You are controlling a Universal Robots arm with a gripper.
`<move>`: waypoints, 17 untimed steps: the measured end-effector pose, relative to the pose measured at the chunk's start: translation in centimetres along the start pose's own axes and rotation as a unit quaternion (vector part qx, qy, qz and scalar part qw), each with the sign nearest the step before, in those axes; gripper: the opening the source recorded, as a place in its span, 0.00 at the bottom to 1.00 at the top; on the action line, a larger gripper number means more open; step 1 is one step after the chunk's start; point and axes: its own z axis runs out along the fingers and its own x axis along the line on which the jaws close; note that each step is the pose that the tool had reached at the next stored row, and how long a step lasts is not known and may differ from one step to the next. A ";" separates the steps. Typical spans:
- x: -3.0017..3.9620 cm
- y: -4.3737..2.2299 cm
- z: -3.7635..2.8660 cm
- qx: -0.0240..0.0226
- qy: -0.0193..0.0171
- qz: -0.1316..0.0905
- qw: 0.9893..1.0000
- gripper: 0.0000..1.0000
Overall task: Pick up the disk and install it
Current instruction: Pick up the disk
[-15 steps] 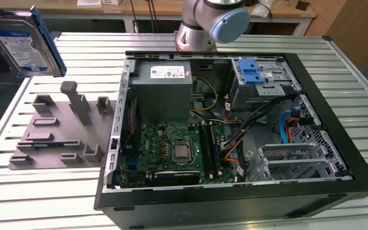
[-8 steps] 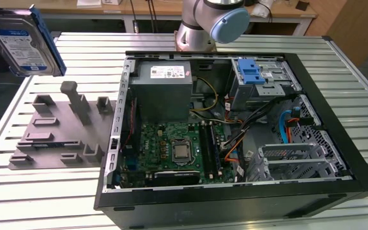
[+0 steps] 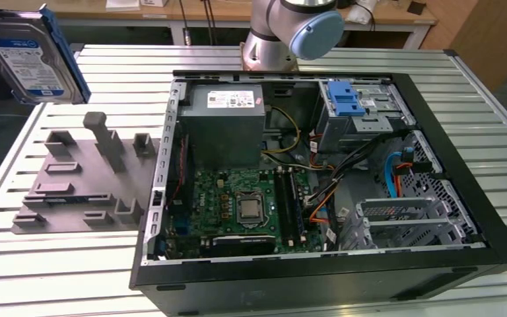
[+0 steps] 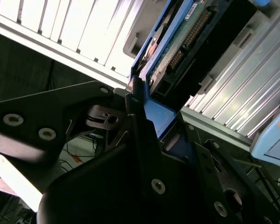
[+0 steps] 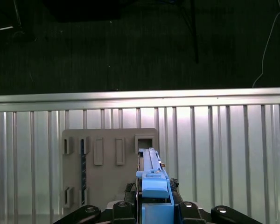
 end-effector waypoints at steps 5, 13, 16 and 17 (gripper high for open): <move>0.00 0.00 -0.23 0.000 0.000 0.000 1.000 0.36; 0.00 0.01 -0.64 0.000 0.000 0.000 1.000 0.36; 0.00 0.01 -0.75 0.000 0.000 0.000 1.000 0.36; 0.00 0.01 -0.80 0.000 0.000 0.000 1.000 0.36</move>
